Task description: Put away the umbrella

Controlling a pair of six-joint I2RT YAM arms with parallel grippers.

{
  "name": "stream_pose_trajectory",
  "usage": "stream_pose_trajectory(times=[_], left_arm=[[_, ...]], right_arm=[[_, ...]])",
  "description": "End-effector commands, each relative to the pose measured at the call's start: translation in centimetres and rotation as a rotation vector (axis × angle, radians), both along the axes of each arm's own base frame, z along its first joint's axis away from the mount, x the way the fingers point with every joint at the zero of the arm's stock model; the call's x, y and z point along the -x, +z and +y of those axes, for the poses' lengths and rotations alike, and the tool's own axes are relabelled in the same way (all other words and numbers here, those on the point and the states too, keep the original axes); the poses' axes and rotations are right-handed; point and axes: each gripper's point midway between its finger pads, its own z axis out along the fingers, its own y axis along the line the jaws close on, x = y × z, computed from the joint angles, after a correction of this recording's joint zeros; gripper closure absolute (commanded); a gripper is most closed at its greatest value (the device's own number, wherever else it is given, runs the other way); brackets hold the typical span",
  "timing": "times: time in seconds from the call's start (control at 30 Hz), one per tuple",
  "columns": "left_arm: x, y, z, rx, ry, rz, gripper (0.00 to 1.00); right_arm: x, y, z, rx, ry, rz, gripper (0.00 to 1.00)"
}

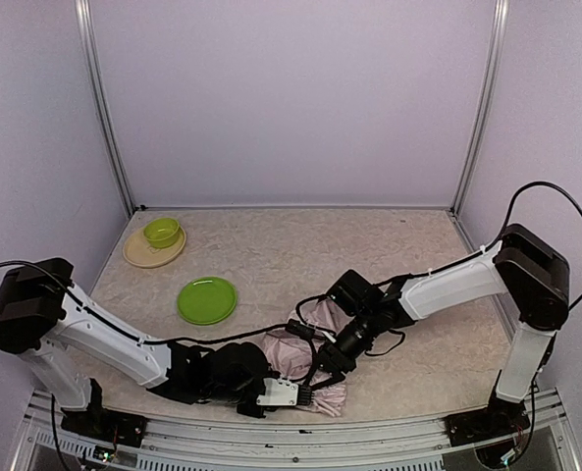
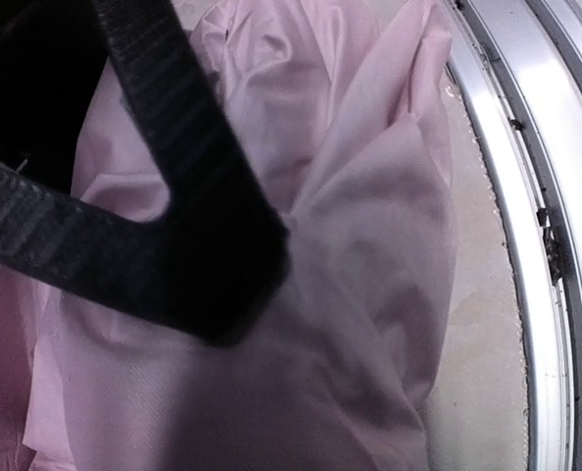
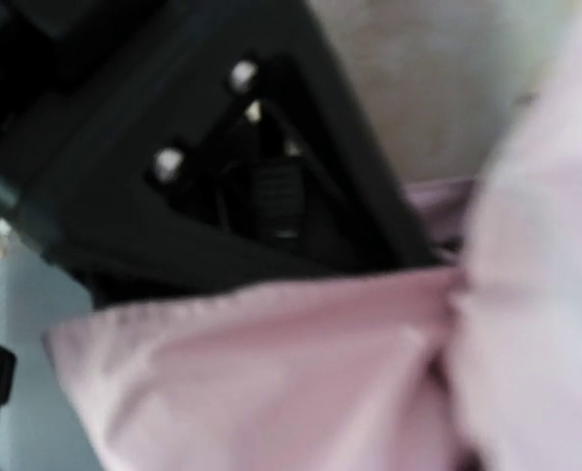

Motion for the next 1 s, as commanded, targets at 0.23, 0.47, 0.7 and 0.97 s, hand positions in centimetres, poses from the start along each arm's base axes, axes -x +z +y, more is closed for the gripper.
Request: stream_pose_trajectory(times=[0.23, 0.47, 0.7, 0.97], left_arm=[[-0.2, -2.2, 0.9, -0.086, 0.122, 0.494, 0.87], [-0.3, -3.1, 1.0, -0.107, 0.174, 0.867, 0.87], [-0.7, -4.0, 0.7, -0.136, 0.209, 1.022, 0.9], [-0.4, -4.1, 1.0, -0.159, 0.216, 1.065, 0.94]], right_arm=[[-8.1, 6.1, -6.1, 0.109, -0.357, -0.388, 0.48], [-5.9, 12.0, -4.9, -0.046, -0.337, -0.84, 0.54], [-0.7, 8.3, -4.0, -0.074, -0.012, -1.218, 0.51], [-3.2, 3.6, -4.4, 0.181, 0.138, -1.495, 0.14]])
